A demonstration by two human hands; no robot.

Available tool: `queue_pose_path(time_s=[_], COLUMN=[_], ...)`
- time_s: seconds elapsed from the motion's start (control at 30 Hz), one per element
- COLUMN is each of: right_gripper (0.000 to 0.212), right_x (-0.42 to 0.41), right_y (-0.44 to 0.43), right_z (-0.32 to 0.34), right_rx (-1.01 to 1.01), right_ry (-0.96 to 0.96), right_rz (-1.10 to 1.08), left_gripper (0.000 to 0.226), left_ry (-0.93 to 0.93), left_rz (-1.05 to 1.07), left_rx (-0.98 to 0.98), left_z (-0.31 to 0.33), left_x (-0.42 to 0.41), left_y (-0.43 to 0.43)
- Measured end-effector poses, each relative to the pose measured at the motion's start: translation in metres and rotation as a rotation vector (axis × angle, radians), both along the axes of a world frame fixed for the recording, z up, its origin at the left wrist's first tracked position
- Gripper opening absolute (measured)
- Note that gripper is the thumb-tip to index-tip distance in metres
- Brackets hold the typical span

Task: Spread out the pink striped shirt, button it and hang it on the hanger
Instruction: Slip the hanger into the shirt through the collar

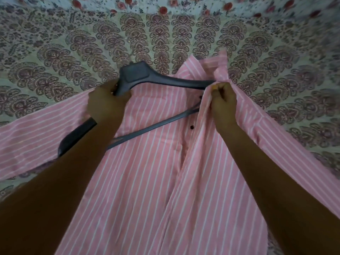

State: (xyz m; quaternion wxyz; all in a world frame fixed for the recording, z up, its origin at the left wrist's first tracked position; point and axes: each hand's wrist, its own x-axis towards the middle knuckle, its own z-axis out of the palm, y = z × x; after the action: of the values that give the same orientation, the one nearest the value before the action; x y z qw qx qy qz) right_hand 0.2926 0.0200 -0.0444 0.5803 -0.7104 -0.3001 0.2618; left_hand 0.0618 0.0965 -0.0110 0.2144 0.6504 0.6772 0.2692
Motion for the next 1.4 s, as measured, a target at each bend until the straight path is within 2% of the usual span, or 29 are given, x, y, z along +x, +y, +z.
queue_pose_path(time_s=[0.07, 0.23, 0.3, 0.4, 0.53, 0.6, 0.73, 0.8, 0.87, 0.93, 0.97, 1.0, 1.03, 1.13, 1.2, 1.3, 1.33, 1.4], right_gripper=[0.028, 0.027, 0.027, 0.021, 0.023, 0.026, 0.017, 0.019, 0.031, 0.048, 0.059, 0.064, 0.059, 0.038, 0.035, 0.033, 0.032, 0.027], right_x=[0.007, 0.026, 0.033, 0.039, 0.040, 0.034, 0.028, 0.034, 0.050, 0.068, 0.076, 0.082, 0.085, 0.086, 0.088, 0.096, 0.099, 0.105], right_y=[-0.001, -0.004, -0.003, 0.001, 0.000, 0.000, -0.002, -0.009, -0.014, -0.014, -0.012, -0.010, -0.007, -0.004, -0.004, -0.007, -0.008, -0.009], right_z=[0.005, 0.012, 0.014, 0.017, 0.015, 0.016, 0.016, 0.018, 0.017, 0.014, 0.011, 0.008, 0.005, 0.002, -0.001, -0.008, -0.010, -0.014], right_rx=[0.031, 0.052, 0.067, 0.074, 0.098, 0.089, 0.046, 0.013, -0.067, -0.277, -0.397, -0.490, -0.536, -0.482, -0.438, -0.465, -0.472, -0.473], right_ry=[-0.041, -0.015, -0.008, -0.064, 0.038, 0.048, 0.100, -0.084, -0.412, -0.727, -0.782, -0.802, -0.815, -0.797, -0.751, -0.728, -0.725, -0.728], right_rz=[0.038, 0.212, 0.215, 0.126, 0.210, 0.240, 0.269, 0.194, 0.093, 0.113, 0.173, 0.230, 0.255, 0.188, 0.136, 0.081, 0.061, 0.031], left_gripper=[0.034, 0.030, 0.028, 0.033, 0.045, 0.043, 0.036, 0.036, 0.038, 0.042, 0.043, 0.042, 0.042, 0.045, 0.046, 0.022, 0.014, 0.010], left_ry=[0.030, 0.065, 0.071, 0.079, 0.066, 0.049, 0.055, 0.054, 0.050, 0.040, 0.037, 0.035, 0.037, 0.059, 0.084, 0.092, 0.064, 0.016], left_rz=[-0.046, -0.213, -0.275, -0.283, -0.315, -0.342, -0.346, -0.380, -0.409, -0.437, -0.454, -0.479, -0.511, -0.601, -0.625, -0.505, -0.479, -0.506], left_rx=[0.010, 0.044, 0.058, 0.089, 0.051, 0.043, 0.050, 0.044, 0.048, 0.070, 0.075, 0.075, 0.074, 0.122, 0.258, 0.549, 0.570, 0.496], left_z=[0.001, 0.005, 0.005, 0.006, 0.000, -0.004, -0.007, -0.009, -0.008, -0.005, -0.004, -0.004, -0.004, -0.008, -0.014, -0.025, -0.031, -0.050], left_x=[0.026, 0.076, 0.086, 0.084, 0.079, 0.090, 0.126, 0.138, 0.142, 0.143, 0.144, 0.145, 0.146, 0.150, 0.148, 0.133, 0.126, 0.114], left_y=[0.006, 0.024, 0.031, 0.033, 0.026, 0.022, 0.014, 0.014, 0.019, 0.024, 0.026, 0.028, 0.029, 0.032, 0.024, -0.012, -0.028, -0.056])
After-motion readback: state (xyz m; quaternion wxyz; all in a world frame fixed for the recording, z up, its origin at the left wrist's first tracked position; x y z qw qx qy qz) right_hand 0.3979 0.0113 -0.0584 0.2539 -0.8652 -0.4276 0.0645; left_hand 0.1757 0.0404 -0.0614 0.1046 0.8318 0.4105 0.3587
